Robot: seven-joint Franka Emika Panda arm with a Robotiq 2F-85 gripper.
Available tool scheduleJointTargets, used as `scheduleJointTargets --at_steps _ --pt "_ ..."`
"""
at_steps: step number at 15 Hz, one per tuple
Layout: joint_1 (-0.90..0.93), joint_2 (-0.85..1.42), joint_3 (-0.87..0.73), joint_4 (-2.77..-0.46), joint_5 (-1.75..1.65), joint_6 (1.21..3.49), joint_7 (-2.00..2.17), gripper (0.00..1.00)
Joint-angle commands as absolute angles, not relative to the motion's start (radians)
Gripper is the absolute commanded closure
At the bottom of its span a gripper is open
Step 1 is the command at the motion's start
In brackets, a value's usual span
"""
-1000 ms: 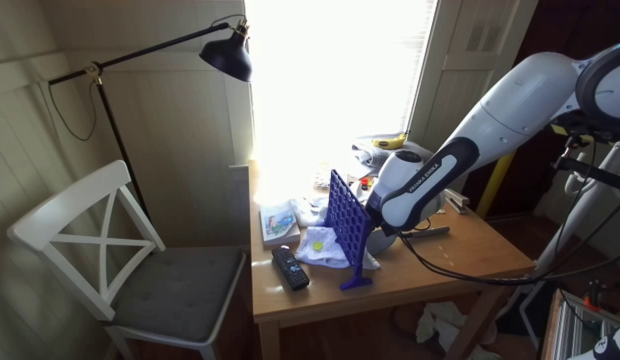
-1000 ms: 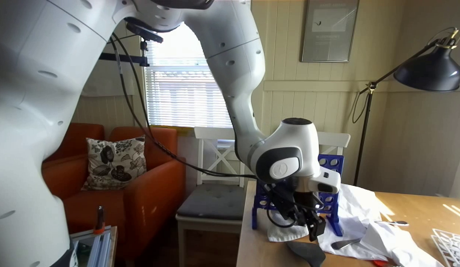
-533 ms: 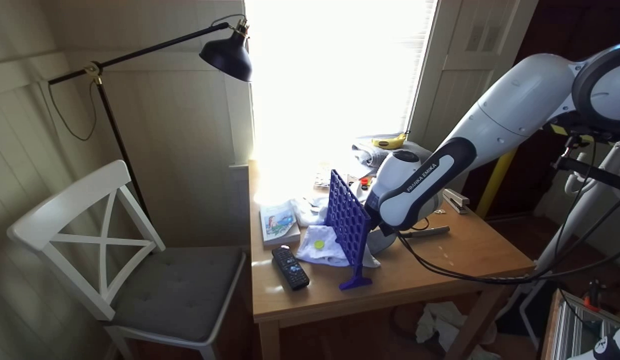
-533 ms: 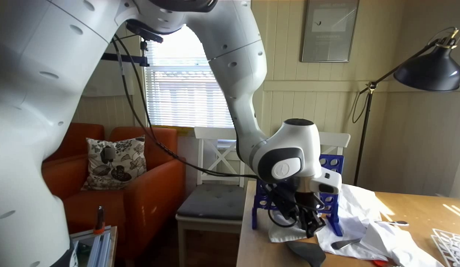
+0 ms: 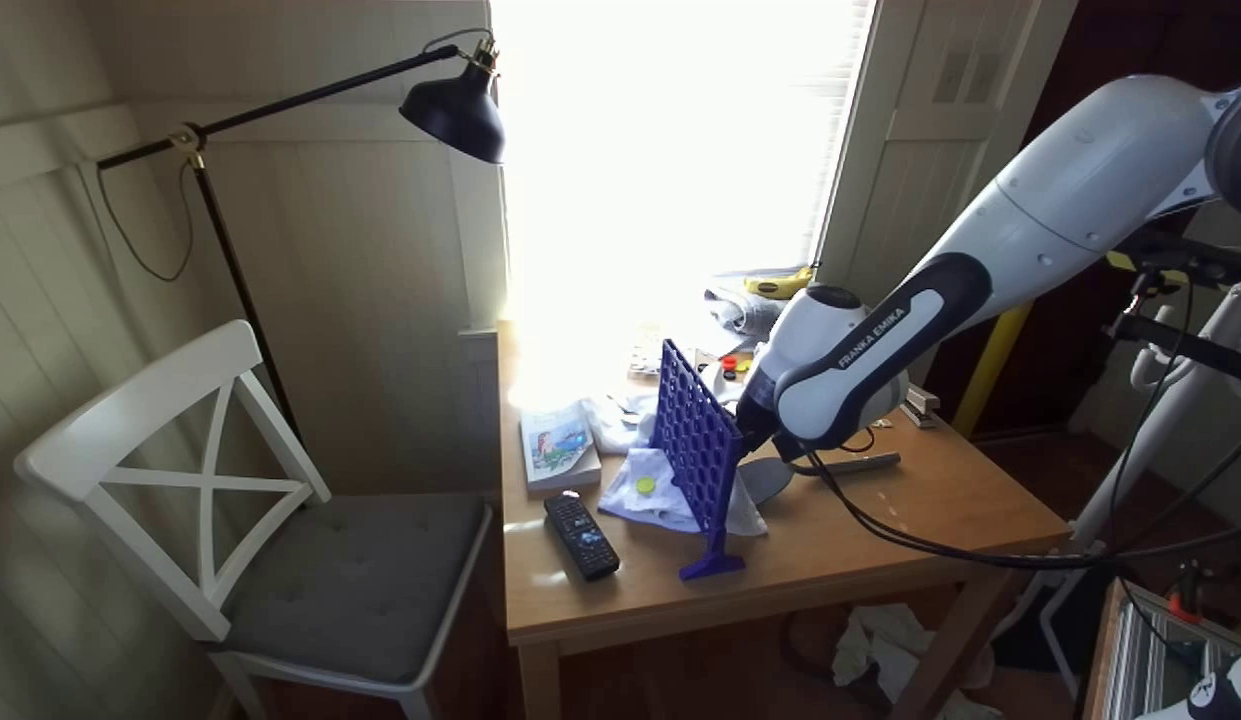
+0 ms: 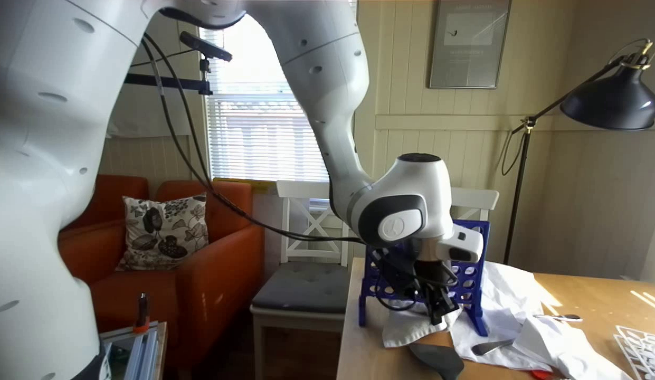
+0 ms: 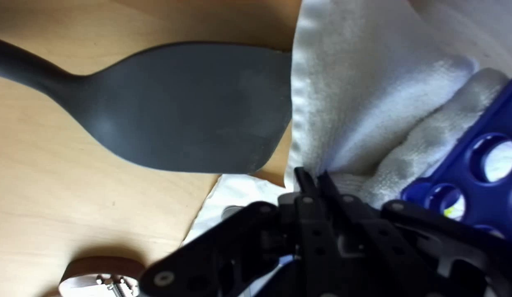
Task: Put the white towel over the connect four game
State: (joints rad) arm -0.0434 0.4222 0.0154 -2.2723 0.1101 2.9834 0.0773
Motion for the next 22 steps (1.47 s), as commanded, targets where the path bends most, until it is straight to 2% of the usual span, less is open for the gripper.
scheduleJointTargets --at_steps 1,7,12,16,17,18,19,20,21,22 --pt "-0.162 0.207 0.127 -2.500 0.173 3.118 -0.037 0.99" --pt "-0.498 0.035 0.469 -2.637 0.247 3.357 -0.047 0.99" --pt "-0.593 0.032 0.527 -2.643 0.031 3.486 0.178 0.99" --pt "-0.625 -0.139 0.477 -2.698 0.123 3.322 0.264 0.99" --pt "-0.468 -0.181 0.291 -2.706 0.155 3.248 0.227 0.99" --pt "-0.634 -0.221 0.415 -2.715 0.134 3.157 0.205 0.99" --pt "-0.642 -0.251 0.380 -2.720 0.106 3.077 0.201 0.99" --pt "-0.624 -0.254 0.344 -2.706 0.092 2.994 0.176 0.99" --pt "-0.482 -0.251 0.187 -2.675 0.075 2.908 0.139 0.99" --pt "-0.429 -0.284 0.151 -2.642 0.240 2.824 -0.027 0.99"
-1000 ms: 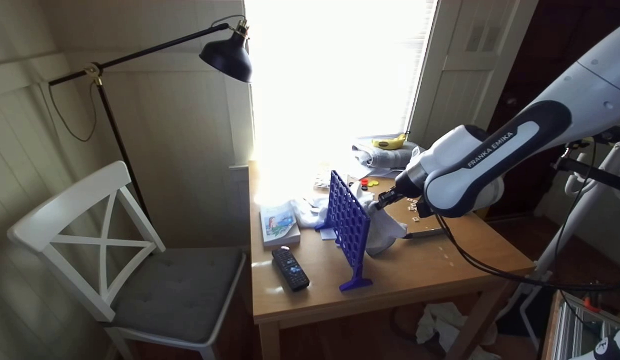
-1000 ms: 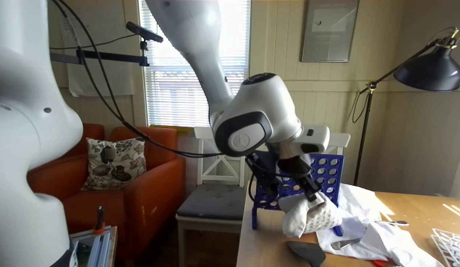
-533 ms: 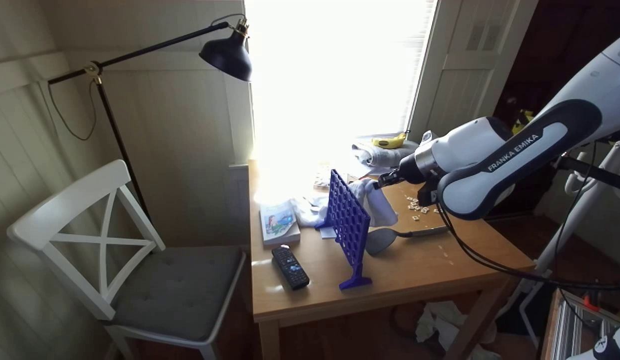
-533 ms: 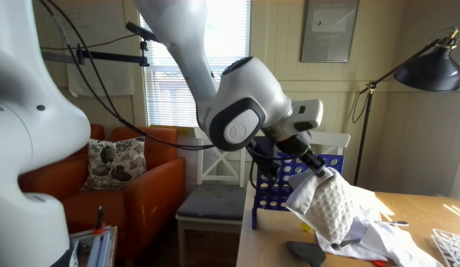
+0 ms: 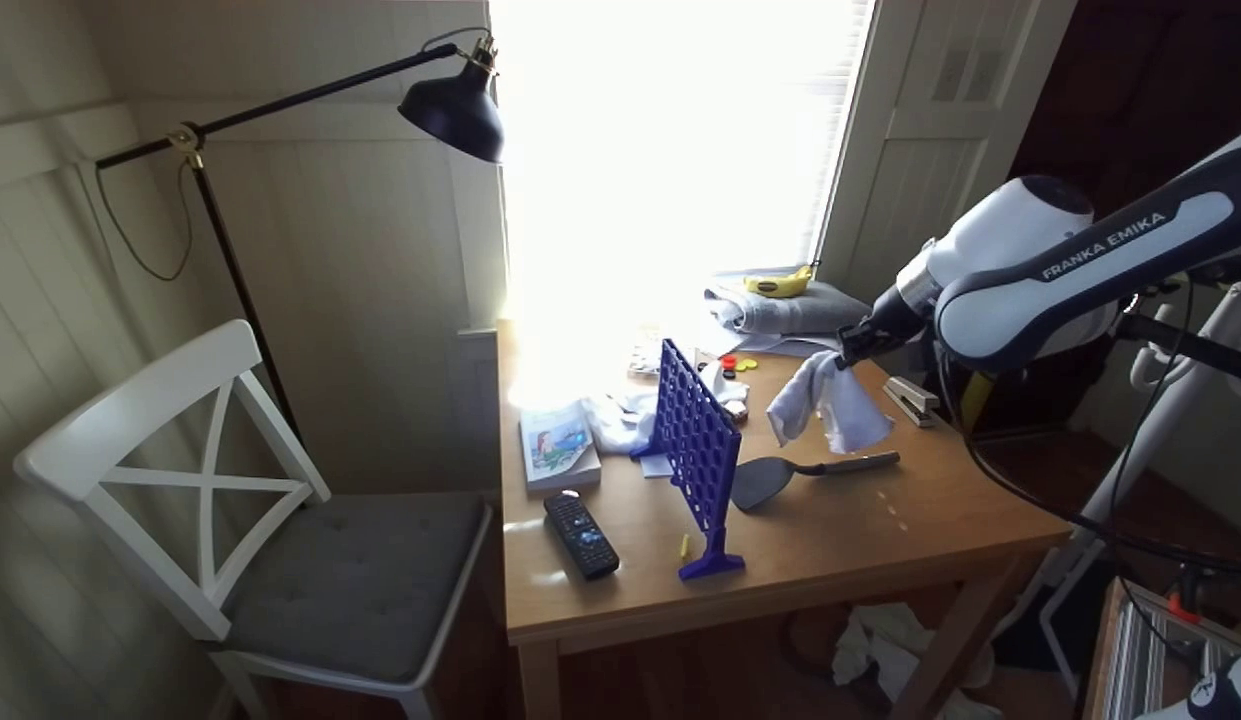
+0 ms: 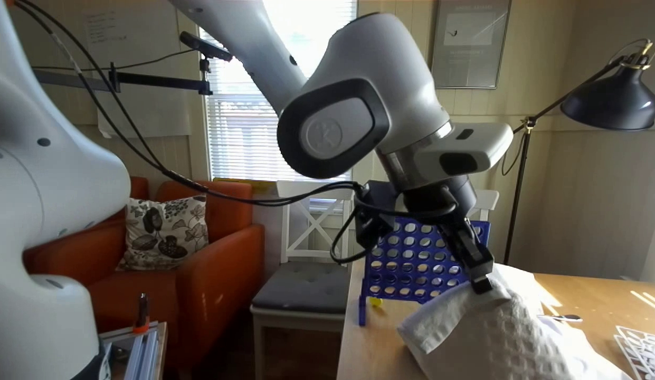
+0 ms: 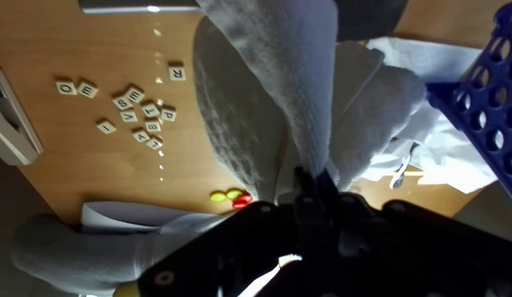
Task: Put the white towel over the connect four game
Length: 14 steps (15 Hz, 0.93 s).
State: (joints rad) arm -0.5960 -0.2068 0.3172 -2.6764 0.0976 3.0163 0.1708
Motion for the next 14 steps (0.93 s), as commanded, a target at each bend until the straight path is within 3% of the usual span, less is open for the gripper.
scheduleJointTargets --at_steps 1,2,3,6,9,14 --pt "-0.348 -0.313 0.053 -2.644 0.331 2.805 -0.085 0.99" --pt "-0.409 -0.342 0.060 -2.643 0.377 2.777 -0.040 0.99" --pt "-0.308 -0.373 -0.072 -2.642 0.328 2.731 -0.010 0.99" --pt "-0.173 -0.419 -0.276 -2.608 0.442 2.591 -0.229 0.99" --pt "-0.264 -0.381 -0.252 -2.585 0.263 2.534 -0.071 0.99" --pt "-0.217 -0.333 -0.298 -2.503 0.209 2.258 -0.228 0.99"
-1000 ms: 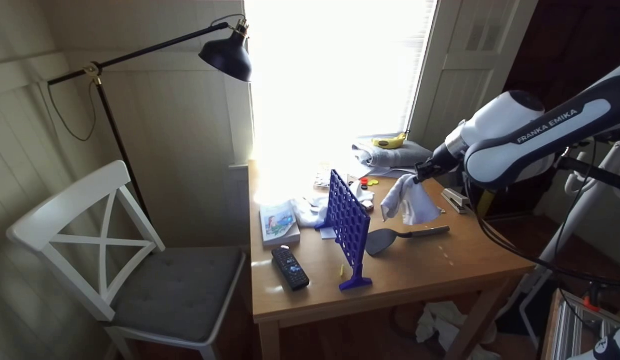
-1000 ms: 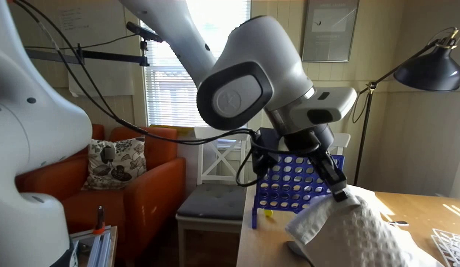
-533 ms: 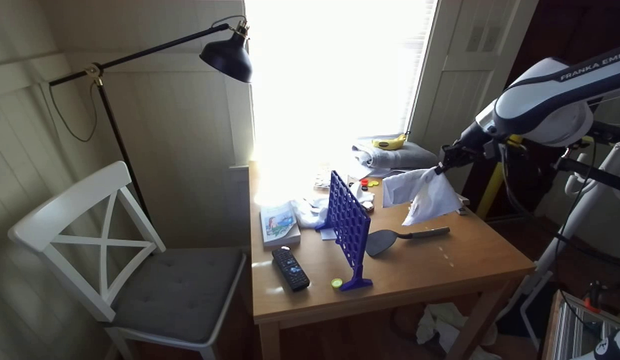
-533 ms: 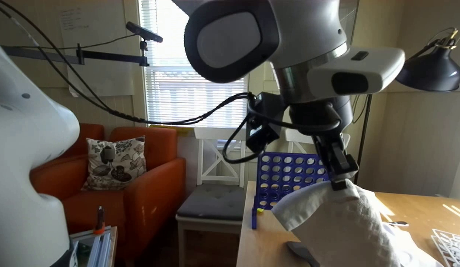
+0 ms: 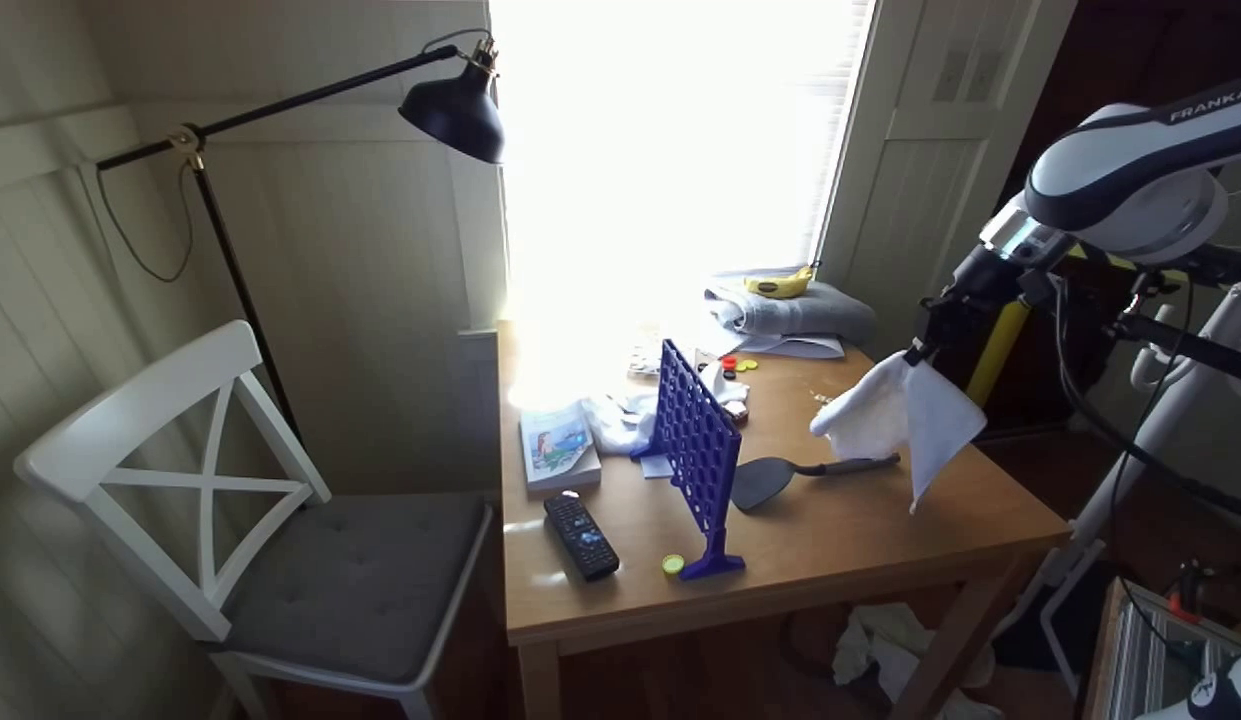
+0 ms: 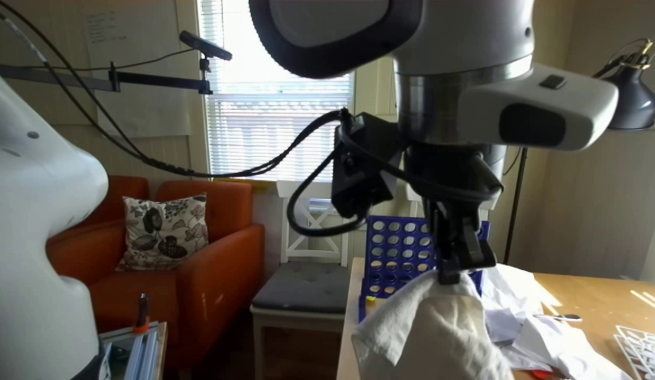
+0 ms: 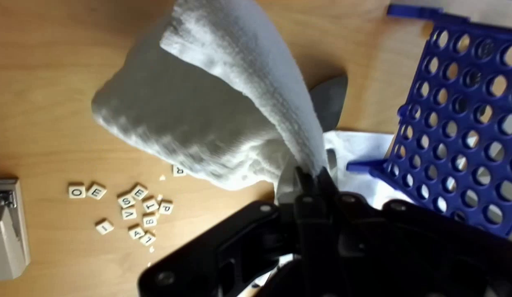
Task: Put the white towel over the connect four game
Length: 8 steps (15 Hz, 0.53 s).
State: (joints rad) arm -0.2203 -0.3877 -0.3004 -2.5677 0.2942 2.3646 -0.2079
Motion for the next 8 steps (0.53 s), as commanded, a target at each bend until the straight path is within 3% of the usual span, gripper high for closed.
scheduleJointTargets --at_steps 1,6,8 --pt "-0.220 -0.338 -0.283 -2.513 0.166 2.282 -0.246 0.99" --pt "-0.208 -0.372 -0.279 -2.581 0.207 2.611 -0.218 0.99" --pt "-0.215 -0.322 -0.256 -2.572 0.143 2.609 -0.174 0.99"
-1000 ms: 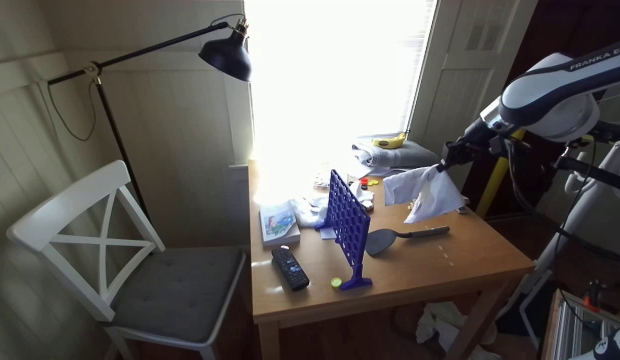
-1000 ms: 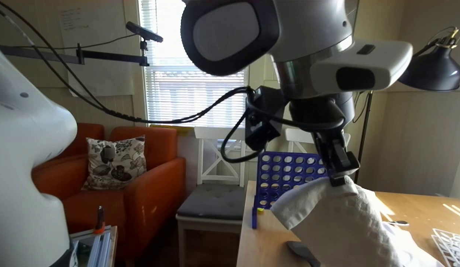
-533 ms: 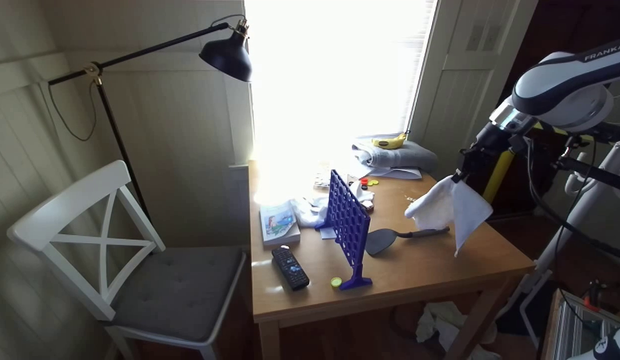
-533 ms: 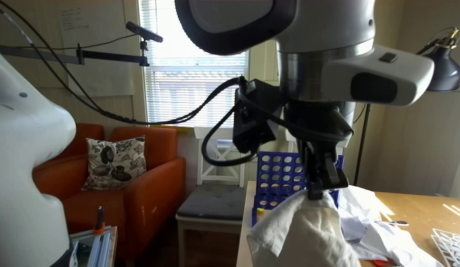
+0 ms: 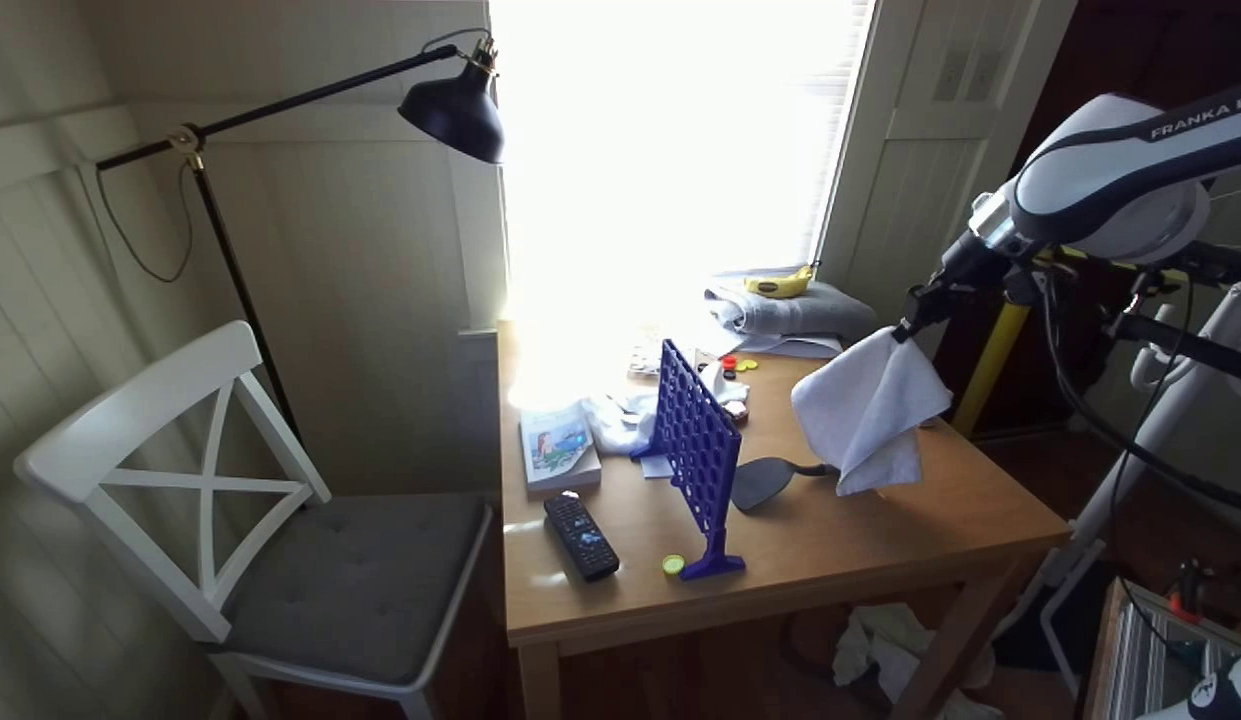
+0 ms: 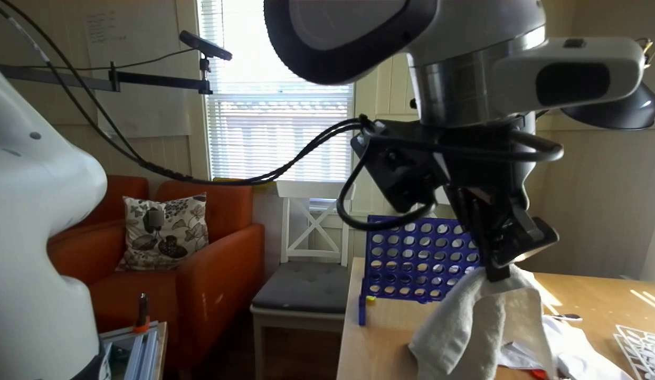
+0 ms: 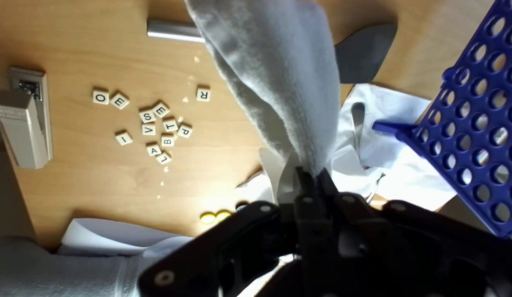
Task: Put the white towel over the connect four game
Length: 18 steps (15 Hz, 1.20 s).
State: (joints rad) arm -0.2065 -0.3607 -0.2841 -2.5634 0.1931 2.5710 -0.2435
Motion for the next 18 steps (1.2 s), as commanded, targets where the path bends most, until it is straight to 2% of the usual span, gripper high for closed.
scheduleJointTargets --at_steps 1,2,7,8,13,18 --pt "-0.202 -0.297 -0.258 -2.572 0.140 2.578 -0.182 0.99" --pt "-0.197 -0.344 -0.280 -2.571 0.167 2.578 -0.213 0.96" --pt "-0.195 -0.295 -0.267 -2.576 0.166 2.579 -0.210 0.96" --pt "-0.177 -0.286 -0.254 -2.548 0.192 2.598 -0.186 0.99" --pt "-0.068 -0.310 -0.195 -2.407 0.254 2.625 -0.168 0.99" --pt "0.077 -0.303 -0.131 -2.273 0.332 2.549 -0.195 0.99"
